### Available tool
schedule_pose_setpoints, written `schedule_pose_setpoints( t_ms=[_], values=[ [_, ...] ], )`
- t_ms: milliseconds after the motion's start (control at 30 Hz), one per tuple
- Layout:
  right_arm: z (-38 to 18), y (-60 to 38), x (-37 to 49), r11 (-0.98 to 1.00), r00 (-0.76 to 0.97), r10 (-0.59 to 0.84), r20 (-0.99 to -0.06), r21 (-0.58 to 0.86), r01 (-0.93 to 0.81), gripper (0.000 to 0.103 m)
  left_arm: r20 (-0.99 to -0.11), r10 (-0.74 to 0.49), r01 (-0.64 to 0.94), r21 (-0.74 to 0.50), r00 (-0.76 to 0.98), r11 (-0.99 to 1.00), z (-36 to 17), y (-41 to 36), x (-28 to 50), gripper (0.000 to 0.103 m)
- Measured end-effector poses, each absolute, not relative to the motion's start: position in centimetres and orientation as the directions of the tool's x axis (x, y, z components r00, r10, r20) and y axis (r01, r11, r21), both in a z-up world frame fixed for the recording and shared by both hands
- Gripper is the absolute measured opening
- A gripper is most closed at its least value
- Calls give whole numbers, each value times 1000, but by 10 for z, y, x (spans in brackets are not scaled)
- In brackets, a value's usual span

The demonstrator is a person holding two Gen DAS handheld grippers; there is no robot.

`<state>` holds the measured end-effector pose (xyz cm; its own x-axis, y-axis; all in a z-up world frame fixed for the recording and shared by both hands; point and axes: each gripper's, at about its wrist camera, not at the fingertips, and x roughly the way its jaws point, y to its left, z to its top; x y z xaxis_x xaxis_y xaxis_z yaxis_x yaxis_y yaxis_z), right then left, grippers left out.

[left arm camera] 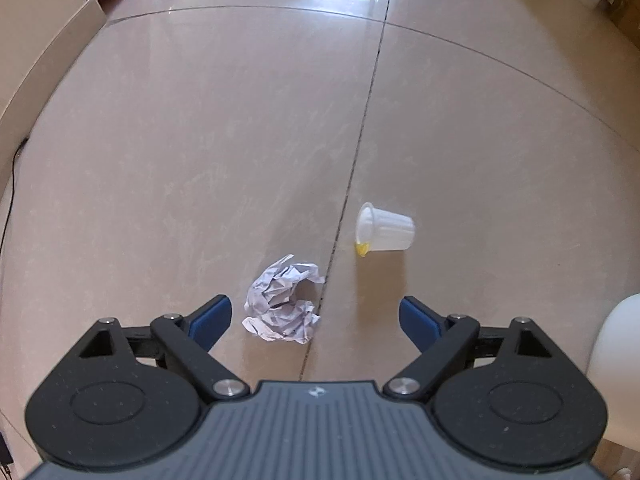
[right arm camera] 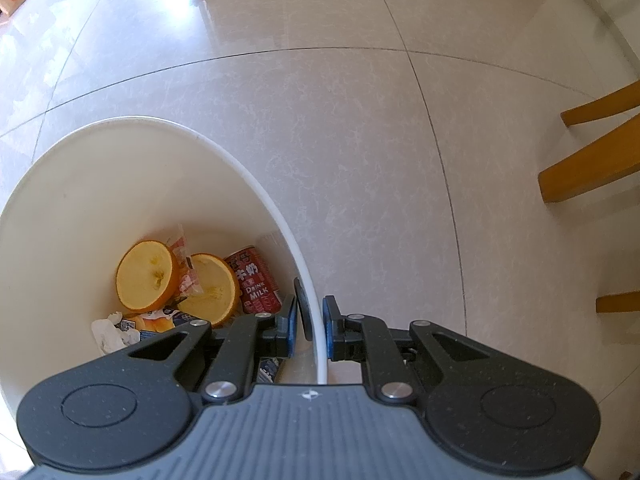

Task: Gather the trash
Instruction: 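Reach the left tool to the crumpled white paper and grasp it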

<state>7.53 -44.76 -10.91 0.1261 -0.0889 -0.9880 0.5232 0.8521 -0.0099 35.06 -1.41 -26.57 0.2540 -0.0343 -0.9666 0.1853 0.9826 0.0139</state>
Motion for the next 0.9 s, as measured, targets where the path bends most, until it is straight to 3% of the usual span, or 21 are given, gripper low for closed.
schedule_pose_setpoints(
  t_ms=[767, 900],
  values=[
    [-113, -444, 80, 857, 111, -105, -988, -33, 515, 16, -973, -22, 92, -1, 229, 996, -343, 19, 359, 74],
    [-114, -442, 80, 859, 108, -110, -988, -40, 510, 17, -974, -20, 82, -1, 224, 997, -351, 22, 359, 64]
  ],
)
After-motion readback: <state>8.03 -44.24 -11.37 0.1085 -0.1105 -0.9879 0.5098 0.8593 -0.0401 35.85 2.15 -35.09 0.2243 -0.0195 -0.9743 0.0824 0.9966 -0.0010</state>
